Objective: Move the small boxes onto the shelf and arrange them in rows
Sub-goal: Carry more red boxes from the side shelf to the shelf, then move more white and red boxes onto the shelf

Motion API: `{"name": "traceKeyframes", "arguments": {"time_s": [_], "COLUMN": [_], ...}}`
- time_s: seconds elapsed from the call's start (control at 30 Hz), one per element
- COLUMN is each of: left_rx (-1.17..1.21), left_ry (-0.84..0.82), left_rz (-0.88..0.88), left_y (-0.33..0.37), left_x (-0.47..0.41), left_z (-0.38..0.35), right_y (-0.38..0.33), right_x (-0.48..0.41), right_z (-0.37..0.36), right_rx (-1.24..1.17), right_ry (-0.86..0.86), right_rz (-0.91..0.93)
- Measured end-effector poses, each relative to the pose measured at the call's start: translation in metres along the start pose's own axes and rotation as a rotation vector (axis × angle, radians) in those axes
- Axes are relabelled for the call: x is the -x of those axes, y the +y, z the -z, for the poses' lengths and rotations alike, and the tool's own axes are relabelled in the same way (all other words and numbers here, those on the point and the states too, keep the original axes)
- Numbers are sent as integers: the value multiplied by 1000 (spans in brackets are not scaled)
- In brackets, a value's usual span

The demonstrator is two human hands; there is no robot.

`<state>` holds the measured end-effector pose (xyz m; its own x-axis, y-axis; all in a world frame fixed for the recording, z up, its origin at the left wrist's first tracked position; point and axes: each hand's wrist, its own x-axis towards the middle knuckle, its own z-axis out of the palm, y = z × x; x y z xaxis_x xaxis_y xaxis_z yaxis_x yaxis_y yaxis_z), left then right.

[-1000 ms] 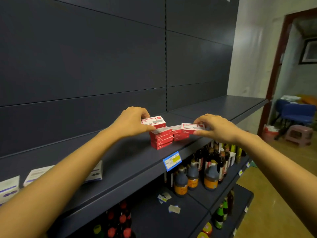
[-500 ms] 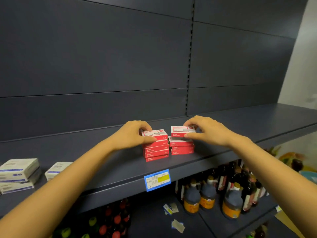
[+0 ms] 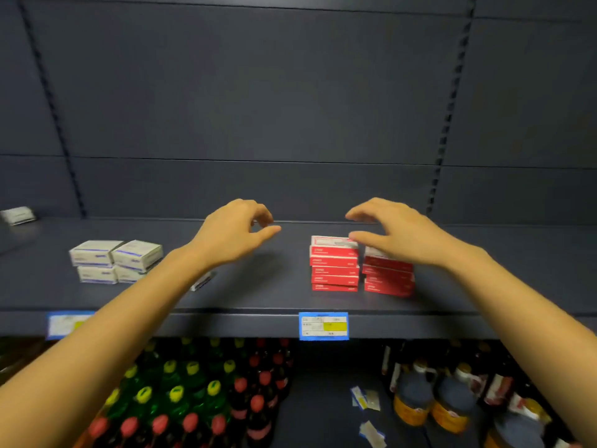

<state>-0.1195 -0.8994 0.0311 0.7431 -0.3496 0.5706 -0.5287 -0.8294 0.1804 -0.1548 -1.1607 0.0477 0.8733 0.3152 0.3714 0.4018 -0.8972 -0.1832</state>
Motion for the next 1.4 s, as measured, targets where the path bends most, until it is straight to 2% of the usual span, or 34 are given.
{"name": "traceKeyframes", "arguments": {"time_s": [0.23, 0.4, 0.7, 1.07, 1.4], "left_rx": [-282, -373, -475, -544, -458], "left_ry": [12, 17, 21, -15, -32], "left_rz": [216, 387, 608, 623, 610], "left_y": [-48, -89, -170, -314, -420], "left_x": [64, 126, 229, 321, 347], "left_z": [48, 92, 177, 270, 302], "right_y": [-80, -151, -297, -480, -578], "right_x": [-45, -74, -112, -165, -224], "right_z": [-39, -76, -127, -201, -239], "right_rx": [-120, -166, -204, -182, -173], "right_ry": [-19, -66, -143, -140, -193], "right_rz": [293, 467, 631, 648, 551]}}
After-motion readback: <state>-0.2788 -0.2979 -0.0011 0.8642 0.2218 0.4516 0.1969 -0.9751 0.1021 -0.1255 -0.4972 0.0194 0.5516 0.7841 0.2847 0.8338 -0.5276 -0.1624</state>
